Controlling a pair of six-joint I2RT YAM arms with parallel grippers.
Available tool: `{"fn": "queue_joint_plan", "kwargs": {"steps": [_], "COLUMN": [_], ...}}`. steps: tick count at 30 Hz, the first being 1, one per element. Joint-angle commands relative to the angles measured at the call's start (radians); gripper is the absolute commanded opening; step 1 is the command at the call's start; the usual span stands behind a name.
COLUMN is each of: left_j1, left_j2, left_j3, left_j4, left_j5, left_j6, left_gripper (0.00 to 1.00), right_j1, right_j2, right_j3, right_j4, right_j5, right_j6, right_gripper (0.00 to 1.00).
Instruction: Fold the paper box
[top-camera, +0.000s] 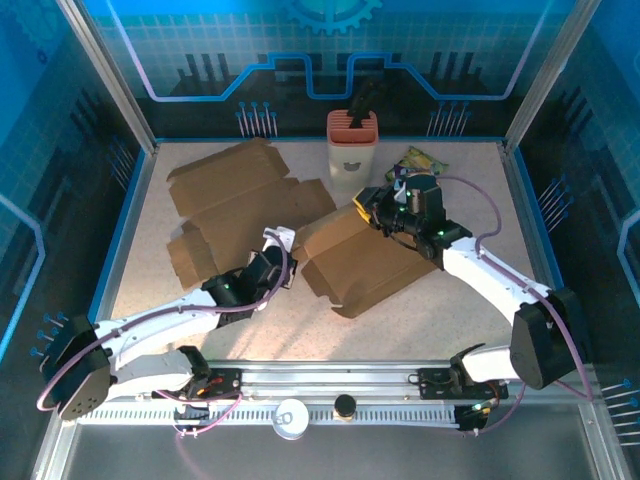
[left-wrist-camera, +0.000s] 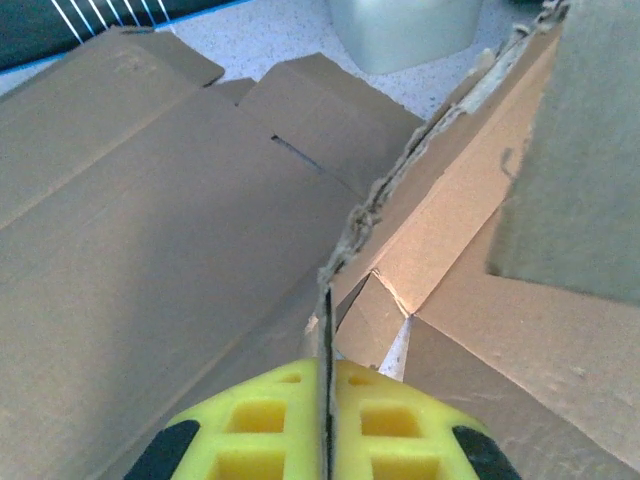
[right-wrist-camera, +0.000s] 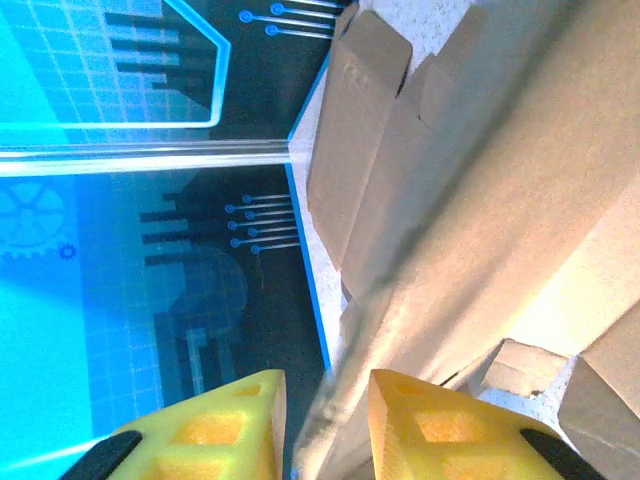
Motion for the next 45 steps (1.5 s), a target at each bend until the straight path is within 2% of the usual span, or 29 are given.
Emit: {"fn": "queue_joint_plan", "kwargs": {"steps": [1,7,12,19,23,30,39,45], "left_j1": [-0.010,-0.016,-0.018,-0.027,-0.031,-0.032,-0.031,-0.031], "left_j2": [-0.002,-0.007,-0.008,-0.023,-0.039,-0.064,-0.081,-0.081], "left_j3": [0.028,0.024,0.031,0.031,0.025,0.012,0.004,-0.001], "left_j4": [-0.045,-0.047,-0.055,-0.061,-0.069,-0.079,-0.082,-0.083], "left_j5": [0.020,0.025,0.026,0.024,0.024,0.035,0.057,0.069], "left_j6": [-0.075,-0.111,-0.112,-0.118,-0.123,-0.131,-0.132,-0.144], "left_gripper": [0.00,0.00,0.00,0.00,0.00,0.00,0.00,0.00], "right_j1": [-0.001,0.002,0.025,0.095,0.104,0.105,0.106,0.109], "right_j2": [-0.054,-0.035,-0.020,-0.033,-0.020,-0.003,0.009,0.007], "right_j3": [-0.058,-0.064,-0.035,-0.009,0.003,0.006,-0.004,-0.038], "right_j4": [0.133,0.122,0.067,-0.037,-0.040,-0.041,-0.031,0.006], "right_j5": [0.060,0.068,0.081,0.196,0.226,0.246,0.260,0.277], "right_j6": [0.048,0.070,0.090,0.113,0.131,0.137,0.150,0.173], "right_gripper": [0.27,0.27,0.46,0.53,0.45,0.24,0.18,0.07]}}
